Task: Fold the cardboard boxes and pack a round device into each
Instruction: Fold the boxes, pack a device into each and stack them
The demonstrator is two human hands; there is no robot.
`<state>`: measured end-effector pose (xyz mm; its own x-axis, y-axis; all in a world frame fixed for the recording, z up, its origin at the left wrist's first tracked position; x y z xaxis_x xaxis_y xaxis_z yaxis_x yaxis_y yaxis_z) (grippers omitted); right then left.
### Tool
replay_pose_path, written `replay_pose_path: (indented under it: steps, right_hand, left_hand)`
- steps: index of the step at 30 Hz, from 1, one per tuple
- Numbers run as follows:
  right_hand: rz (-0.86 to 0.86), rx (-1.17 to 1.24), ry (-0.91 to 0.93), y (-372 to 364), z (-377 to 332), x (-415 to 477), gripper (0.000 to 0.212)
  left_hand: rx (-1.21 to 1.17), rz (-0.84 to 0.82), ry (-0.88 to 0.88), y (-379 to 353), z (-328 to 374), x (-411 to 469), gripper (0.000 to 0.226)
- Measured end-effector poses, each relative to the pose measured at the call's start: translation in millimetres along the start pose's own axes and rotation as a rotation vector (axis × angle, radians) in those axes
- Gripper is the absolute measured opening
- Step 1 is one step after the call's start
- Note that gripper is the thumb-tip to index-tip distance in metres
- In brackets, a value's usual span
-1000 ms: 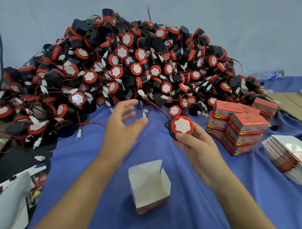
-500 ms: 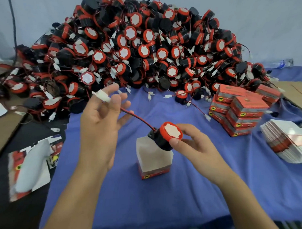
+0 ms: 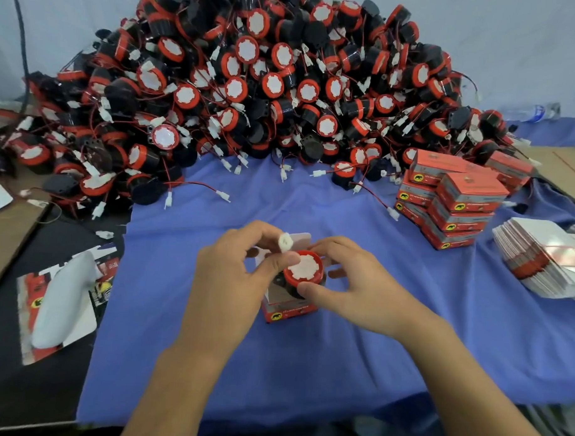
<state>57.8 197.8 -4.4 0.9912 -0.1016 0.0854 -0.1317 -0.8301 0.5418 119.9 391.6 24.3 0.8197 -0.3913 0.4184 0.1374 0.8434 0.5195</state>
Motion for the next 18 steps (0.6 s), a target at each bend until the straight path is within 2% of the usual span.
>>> replay_pose_path:
  steps: [3,8,13,17,18]
  right_hand:
    - [-0.008,-0.056,-0.009,-1.1,3.3,0.5,0.042]
    - [-0.028,-0.099,0.002,-3.6,2.3,3.6,0.042]
    - [-0.032,-0.257,-0.005,-6.3,-2.1,7.3,0.05]
    - [-0.077,-0.27,-0.057,-8.0,-1.4,8.2,0.055]
    - [-0.094,-0.27,-0.072,-8.8,-0.7,8.1,0.055]
  left_hand:
    - [0.138,-0.028,0.018,-4.1,-5.8,-2.6,0.035]
    - [0.223,-0.079,0.06,-9.8,-17.4,-1.5,0.017]
    - [0.314,-0.111,-0.034,-11.9,-24.4,9.7,0.008]
    - [0.341,-0.15,-0.065,-12.9,-33.7,17.6,0.004]
    - [0.35,-0.16,-0.069,-13.0,-36.0,19.8,0.009]
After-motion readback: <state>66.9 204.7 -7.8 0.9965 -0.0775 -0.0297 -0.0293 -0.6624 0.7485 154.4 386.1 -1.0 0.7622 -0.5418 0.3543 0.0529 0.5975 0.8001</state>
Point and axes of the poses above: each hand's wrist, its own x-axis towards the middle knuckle, its own y-axis out of the back of the hand, z = x × y, the point moved 1 cm from there along x, towards the middle knuckle, and after that the axes turned 11 degrees about x, right-handed, at the moved point
